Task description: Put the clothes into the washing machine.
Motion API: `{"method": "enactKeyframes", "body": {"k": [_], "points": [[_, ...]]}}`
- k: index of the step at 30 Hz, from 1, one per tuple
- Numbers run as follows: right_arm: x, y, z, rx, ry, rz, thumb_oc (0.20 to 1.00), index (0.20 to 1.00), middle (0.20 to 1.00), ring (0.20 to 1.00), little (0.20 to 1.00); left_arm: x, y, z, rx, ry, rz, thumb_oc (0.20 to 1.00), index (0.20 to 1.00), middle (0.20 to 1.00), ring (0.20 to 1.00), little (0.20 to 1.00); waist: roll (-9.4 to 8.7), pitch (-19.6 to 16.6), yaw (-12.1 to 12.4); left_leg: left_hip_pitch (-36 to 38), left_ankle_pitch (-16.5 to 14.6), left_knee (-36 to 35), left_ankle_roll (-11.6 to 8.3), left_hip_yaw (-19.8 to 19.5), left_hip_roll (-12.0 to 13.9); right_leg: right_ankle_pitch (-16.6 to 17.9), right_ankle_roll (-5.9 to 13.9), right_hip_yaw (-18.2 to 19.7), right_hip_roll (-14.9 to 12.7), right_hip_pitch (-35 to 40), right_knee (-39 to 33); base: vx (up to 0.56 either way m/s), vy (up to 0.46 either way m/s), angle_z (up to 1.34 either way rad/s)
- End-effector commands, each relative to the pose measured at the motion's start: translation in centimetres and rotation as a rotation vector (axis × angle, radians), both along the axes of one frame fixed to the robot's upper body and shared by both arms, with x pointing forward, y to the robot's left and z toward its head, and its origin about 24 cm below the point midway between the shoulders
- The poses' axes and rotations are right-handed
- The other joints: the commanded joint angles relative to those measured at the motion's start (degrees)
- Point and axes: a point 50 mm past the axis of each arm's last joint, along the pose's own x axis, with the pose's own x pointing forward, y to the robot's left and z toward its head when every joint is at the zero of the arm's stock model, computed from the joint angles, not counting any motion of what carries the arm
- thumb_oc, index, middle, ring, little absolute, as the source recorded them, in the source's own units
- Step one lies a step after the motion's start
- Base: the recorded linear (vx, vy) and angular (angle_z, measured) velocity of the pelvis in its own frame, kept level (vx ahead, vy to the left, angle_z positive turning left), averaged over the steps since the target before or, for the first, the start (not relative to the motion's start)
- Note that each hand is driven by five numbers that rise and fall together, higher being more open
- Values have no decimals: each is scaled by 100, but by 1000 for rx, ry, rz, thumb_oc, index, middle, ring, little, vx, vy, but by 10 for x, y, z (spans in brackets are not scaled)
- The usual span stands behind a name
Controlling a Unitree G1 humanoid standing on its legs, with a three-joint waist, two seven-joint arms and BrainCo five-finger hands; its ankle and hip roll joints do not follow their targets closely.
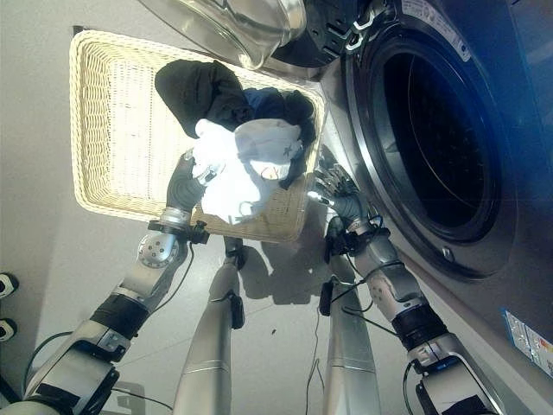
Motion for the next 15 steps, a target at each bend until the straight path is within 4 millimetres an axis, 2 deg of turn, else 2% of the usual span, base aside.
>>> {"method": "enactKeyframes", "body": {"k": [1,4,8,15], "points": [[-17,18,12,56,-68,130,1000,1000,1000,1000,1000,-22,-11,32,66,-277,8,200,200,200,200,200,-218,-88,189,-221,-384,614,386,-297,-614,412,388,-326,195,152,-307,28,-32,5],[-22,30,22,82,-86,228,1000,1000,1000,1000,1000,-30,-19,40,169,-438,92,200,200,200,200,200,-203,-88,237,-249,-392,662,402,-335,-655,401,385,-365,158,137,-284,20,-22,2],[-29,42,30,109,-91,318,1000,1000,1000,1000,1000,-35,-23,47,250,-564,179,200,200,200,200,200,-182,-88,279,-262,-400,698,404,-361,-685,380,388,-400,126,127,-244,27,-24,6],[-38,52,39,150,-127,413,1000,1000,1000,1000,1000,-35,-26,50,309,-658,270,200,200,200,200,200,-194,-88,314,-359,-412,794,416,-394,-710,375,395,-440,96,35,-144,24,-32,6]]}}
